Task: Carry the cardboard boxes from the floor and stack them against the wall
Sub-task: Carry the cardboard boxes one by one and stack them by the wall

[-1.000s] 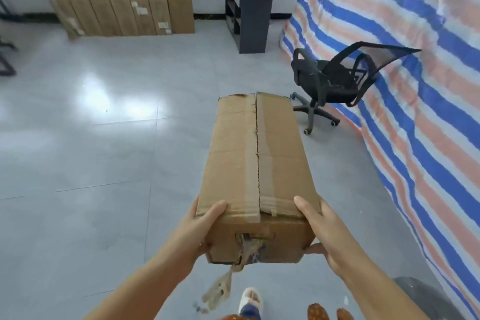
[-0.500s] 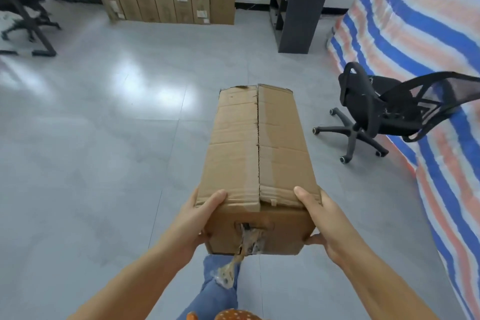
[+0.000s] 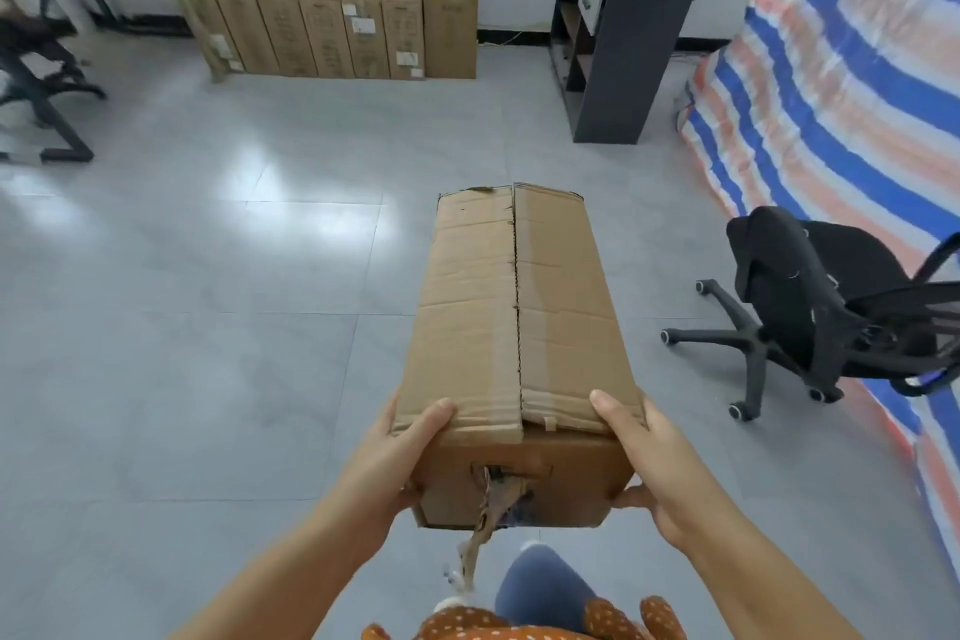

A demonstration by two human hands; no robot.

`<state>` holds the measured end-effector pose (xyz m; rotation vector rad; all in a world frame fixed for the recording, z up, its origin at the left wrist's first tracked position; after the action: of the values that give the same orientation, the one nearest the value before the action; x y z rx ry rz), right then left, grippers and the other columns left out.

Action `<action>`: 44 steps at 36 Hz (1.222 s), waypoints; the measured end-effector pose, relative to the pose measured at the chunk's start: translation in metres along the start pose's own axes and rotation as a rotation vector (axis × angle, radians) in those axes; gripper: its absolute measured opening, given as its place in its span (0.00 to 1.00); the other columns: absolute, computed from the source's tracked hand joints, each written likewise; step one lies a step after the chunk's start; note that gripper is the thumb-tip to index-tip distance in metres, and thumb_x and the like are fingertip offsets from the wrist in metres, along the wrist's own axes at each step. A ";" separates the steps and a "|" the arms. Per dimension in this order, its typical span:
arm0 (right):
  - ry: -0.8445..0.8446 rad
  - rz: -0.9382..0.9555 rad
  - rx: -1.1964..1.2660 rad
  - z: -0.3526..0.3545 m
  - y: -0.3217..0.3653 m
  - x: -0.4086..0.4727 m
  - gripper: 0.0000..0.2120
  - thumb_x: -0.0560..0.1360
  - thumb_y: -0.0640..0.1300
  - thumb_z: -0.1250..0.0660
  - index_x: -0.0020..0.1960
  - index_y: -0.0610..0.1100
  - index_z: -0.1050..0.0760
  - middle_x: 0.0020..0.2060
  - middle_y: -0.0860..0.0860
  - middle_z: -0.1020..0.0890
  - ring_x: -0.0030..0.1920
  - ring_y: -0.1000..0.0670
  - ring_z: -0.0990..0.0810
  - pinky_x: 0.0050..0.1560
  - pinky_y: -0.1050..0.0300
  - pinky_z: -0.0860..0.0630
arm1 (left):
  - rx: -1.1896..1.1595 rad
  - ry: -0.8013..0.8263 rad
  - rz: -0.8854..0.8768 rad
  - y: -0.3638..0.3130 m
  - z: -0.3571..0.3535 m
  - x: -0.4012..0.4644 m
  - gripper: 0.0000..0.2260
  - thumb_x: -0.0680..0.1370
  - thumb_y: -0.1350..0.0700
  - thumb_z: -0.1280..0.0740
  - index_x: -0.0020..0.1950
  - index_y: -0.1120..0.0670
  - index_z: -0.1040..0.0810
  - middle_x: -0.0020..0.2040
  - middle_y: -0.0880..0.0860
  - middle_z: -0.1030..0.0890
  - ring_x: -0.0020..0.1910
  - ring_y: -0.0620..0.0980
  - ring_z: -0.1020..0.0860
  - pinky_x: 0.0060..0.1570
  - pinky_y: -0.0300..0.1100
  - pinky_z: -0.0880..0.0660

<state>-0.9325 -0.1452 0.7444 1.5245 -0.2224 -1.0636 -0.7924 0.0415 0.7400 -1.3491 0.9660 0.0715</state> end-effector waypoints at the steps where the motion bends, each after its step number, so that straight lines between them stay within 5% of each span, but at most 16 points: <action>1: 0.008 -0.003 -0.009 -0.004 0.007 0.016 0.14 0.77 0.53 0.37 0.63 0.54 0.29 0.51 0.56 0.19 0.51 0.53 0.21 0.52 0.44 0.21 | -0.006 -0.009 0.005 -0.008 0.001 0.013 0.17 0.76 0.48 0.32 0.64 0.45 0.28 0.54 0.45 0.21 0.50 0.43 0.22 0.53 0.52 0.22; 19: 0.195 0.061 -0.113 -0.065 0.208 0.346 0.08 0.78 0.53 0.37 0.57 0.56 0.28 0.48 0.58 0.19 0.47 0.55 0.21 0.40 0.51 0.22 | -0.176 -0.178 -0.039 -0.217 -0.029 0.276 0.11 0.76 0.49 0.32 0.58 0.43 0.26 0.52 0.44 0.21 0.50 0.43 0.23 0.58 0.57 0.25; 26: 0.261 0.089 -0.160 -0.111 0.283 0.444 0.10 0.78 0.53 0.38 0.58 0.57 0.27 0.47 0.60 0.18 0.45 0.58 0.19 0.34 0.55 0.23 | -0.203 -0.210 -0.098 -0.300 -0.015 0.362 0.12 0.77 0.49 0.33 0.60 0.43 0.26 0.52 0.44 0.18 0.46 0.41 0.20 0.53 0.52 0.22; 31: 0.270 0.102 -0.154 -0.164 0.326 0.518 0.12 0.78 0.53 0.38 0.61 0.55 0.27 0.48 0.57 0.17 0.46 0.54 0.19 0.40 0.48 0.21 | -0.183 -0.215 -0.140 -0.356 0.017 0.439 0.15 0.77 0.49 0.34 0.63 0.44 0.27 0.52 0.44 0.18 0.39 0.37 0.18 0.38 0.43 0.22; 38: 0.232 0.123 -0.129 -0.249 0.404 0.622 0.11 0.78 0.53 0.38 0.60 0.54 0.27 0.49 0.56 0.19 0.47 0.53 0.21 0.44 0.45 0.22 | -0.183 -0.181 -0.130 -0.457 0.073 0.548 0.14 0.76 0.48 0.33 0.61 0.44 0.26 0.50 0.45 0.17 0.47 0.44 0.19 0.49 0.49 0.21; 44: 0.200 0.151 -0.083 -0.313 0.479 0.696 0.12 0.78 0.53 0.38 0.61 0.54 0.28 0.48 0.56 0.19 0.47 0.53 0.21 0.44 0.46 0.21 | -0.106 -0.159 -0.184 -0.557 0.116 0.627 0.13 0.77 0.48 0.33 0.61 0.42 0.26 0.50 0.43 0.17 0.44 0.39 0.19 0.44 0.44 0.22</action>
<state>-0.1175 -0.5274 0.7817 1.5033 -0.1492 -0.7866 -0.0245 -0.3128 0.7780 -1.5011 0.7093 0.0898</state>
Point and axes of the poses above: each hand's wrist, its own x-axis towards the middle knuckle, its own z-axis out of the back of the hand, y = z × x, the point moved 8 cm from there along x, towards the middle knuckle
